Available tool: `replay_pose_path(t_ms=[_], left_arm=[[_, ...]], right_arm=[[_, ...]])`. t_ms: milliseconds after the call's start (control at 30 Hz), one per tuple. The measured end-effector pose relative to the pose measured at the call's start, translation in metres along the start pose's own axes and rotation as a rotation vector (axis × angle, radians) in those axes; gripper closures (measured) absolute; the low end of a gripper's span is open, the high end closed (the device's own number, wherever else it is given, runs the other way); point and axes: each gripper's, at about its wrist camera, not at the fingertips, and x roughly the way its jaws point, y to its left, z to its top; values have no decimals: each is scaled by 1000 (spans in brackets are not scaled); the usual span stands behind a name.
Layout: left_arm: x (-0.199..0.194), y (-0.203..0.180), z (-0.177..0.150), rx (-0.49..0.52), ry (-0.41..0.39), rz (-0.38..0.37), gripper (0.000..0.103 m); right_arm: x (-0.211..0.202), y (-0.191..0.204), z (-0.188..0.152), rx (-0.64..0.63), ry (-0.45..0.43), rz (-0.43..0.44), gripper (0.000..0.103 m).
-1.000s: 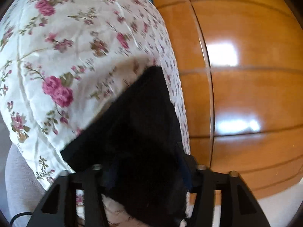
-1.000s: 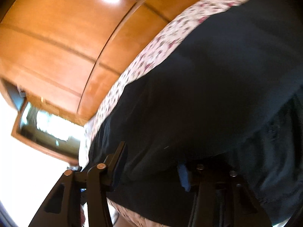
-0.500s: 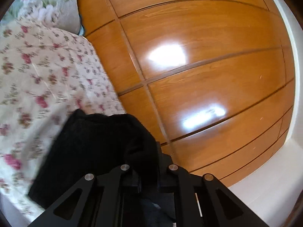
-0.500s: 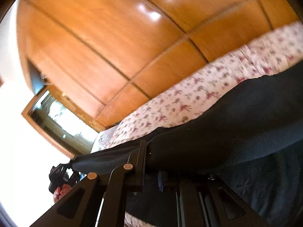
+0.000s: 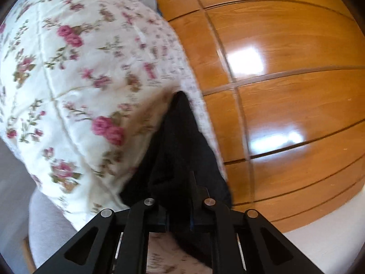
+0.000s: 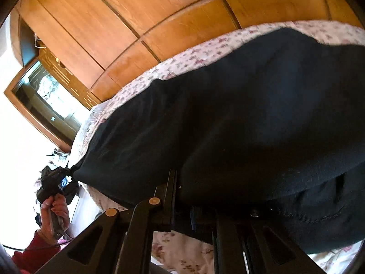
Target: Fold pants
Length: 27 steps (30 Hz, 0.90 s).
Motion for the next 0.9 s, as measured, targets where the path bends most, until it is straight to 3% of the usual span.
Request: replay_pose_path(t_ms=[167, 300, 400, 467, 567, 633, 733, 800, 833, 900], left_arm=[[-3, -4, -14, 84, 35, 145, 88], [-2, -3, -18, 88, 28, 163, 83], [-5, -11, -19, 106, 8, 202, 73], [-15, -18, -22, 137, -53, 266, 46], [-16, -17, -23, 164, -78, 283, 42], [-1, -3, -22, 89, -13, 273, 42], [3, 0, -26, 53, -58, 256, 41], [7, -8, -27, 95, -67, 271, 54], [8, -12, -26, 118, -73, 297, 69], [10, -14, -24, 138, -79, 309, 78]], right_arm=[[-11, 0, -4, -59, 1, -11, 93], [-2, -9, -6, 12, 9, -12, 90], [-5, -15, -2, 52, 14, 23, 86], [-15, -20, -2, 68, -7, 26, 79], [-23, -25, -3, 97, -49, -4, 72], [-36, -38, -7, 140, -73, -11, 68], [-52, -65, -5, 261, -125, -10, 64], [-59, -78, -2, 317, -153, -6, 64], [-64, -84, 1, 329, -174, -19, 64], [-78, -95, 3, 348, -212, -69, 64]])
